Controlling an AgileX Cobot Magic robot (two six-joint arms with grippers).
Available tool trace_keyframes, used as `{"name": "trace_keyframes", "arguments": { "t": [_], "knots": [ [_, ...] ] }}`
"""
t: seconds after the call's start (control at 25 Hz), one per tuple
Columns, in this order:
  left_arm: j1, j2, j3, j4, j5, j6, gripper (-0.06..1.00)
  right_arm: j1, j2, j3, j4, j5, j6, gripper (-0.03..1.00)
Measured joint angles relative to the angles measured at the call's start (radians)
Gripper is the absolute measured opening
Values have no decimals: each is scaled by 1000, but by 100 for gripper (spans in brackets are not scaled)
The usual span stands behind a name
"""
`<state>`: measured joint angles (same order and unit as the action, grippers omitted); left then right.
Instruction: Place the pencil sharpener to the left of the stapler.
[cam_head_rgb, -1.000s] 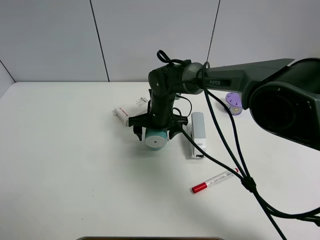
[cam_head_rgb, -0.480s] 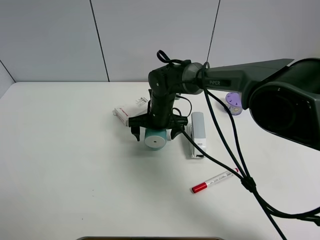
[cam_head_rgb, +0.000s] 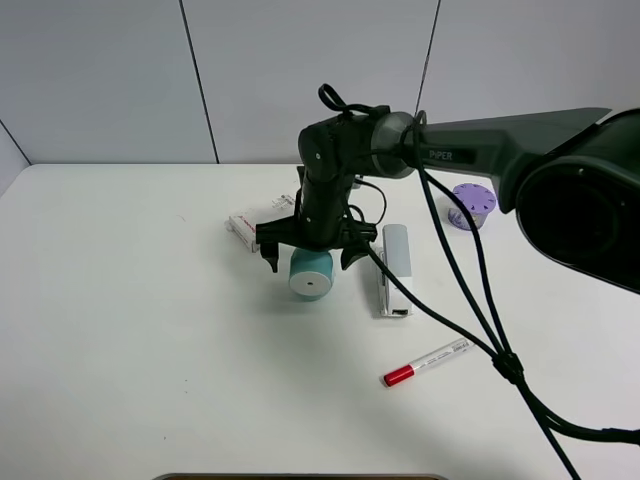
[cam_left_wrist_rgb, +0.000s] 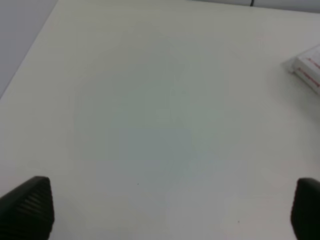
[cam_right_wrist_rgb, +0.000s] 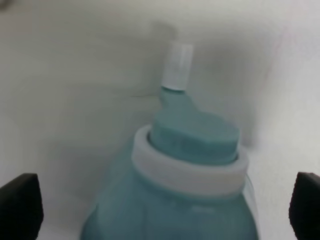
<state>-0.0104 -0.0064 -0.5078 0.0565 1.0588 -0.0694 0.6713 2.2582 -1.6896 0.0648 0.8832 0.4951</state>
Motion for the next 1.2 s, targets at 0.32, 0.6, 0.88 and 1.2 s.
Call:
{"name": "trace_keyframes", "arguments": {
  "t": [0.32, 0.6, 0.88, 1.2],
  "knots": [
    [0, 0, 0, 0, 0, 0, 95, 7, -116, 0, -58, 21, 15, 99],
    [0, 0, 0, 0, 0, 0, 95, 8, -252, 0, -134, 30, 16, 99],
    [0, 0, 0, 0, 0, 0, 95, -13, -396, 0, -178, 62, -50, 99],
    [0, 0, 0, 0, 0, 0, 95, -153, -518, 0, -183, 192, -198, 99]
  ]
}}
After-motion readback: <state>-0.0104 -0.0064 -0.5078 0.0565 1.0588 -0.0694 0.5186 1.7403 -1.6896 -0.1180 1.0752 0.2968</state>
